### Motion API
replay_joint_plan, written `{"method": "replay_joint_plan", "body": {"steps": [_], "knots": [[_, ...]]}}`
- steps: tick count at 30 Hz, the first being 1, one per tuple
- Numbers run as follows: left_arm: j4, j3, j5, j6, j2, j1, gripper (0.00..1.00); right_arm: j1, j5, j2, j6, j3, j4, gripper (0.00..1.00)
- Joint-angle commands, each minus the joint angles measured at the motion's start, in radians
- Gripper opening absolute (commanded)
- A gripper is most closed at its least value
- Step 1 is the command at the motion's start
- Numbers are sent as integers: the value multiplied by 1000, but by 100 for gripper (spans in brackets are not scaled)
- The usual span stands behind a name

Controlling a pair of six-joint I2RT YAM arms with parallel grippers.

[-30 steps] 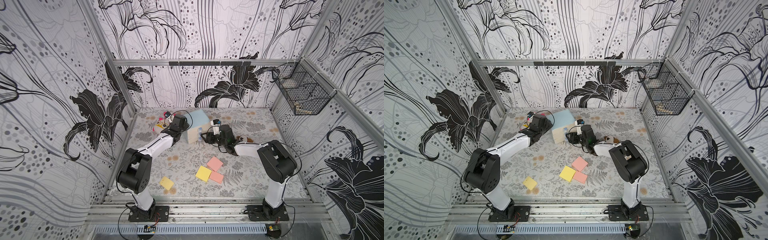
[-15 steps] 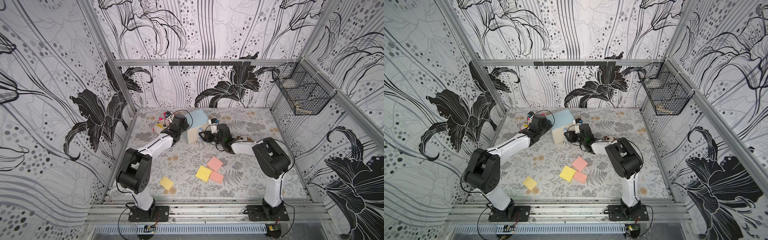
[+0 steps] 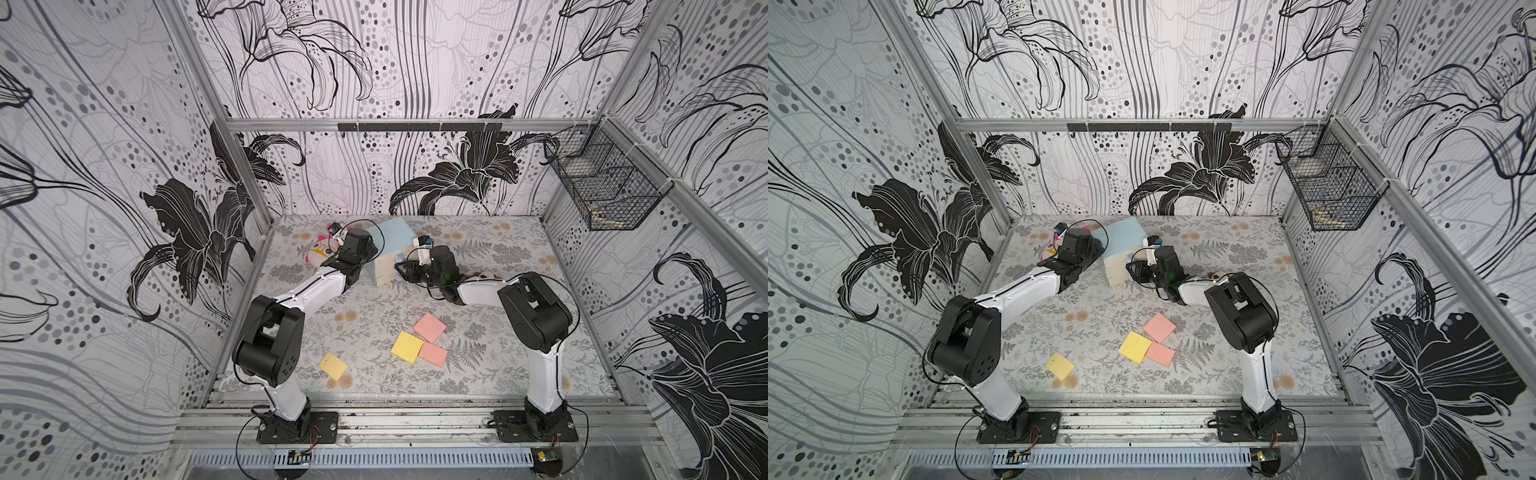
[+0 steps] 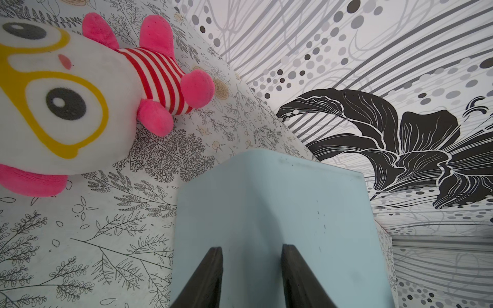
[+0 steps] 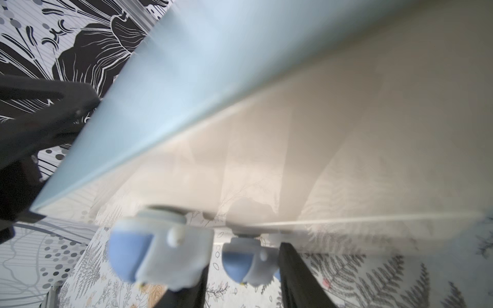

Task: Please put the sticky notes in the drawer by color
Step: Open the drawer in the storage box.

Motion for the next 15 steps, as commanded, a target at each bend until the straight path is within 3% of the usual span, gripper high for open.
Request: {"method": "replay_joint_plan", "body": {"steps": [1,8,15], "knots": [[-58,-33,22,2,34,4,41,8,11,30,19,38,-19,45],[-58,-35,24,0,35,6,41,9,27,27,19,27,-31,35],[-56,-43,21,-4,33,10,41,8,40,-13,10,-20,-30,32]]}}
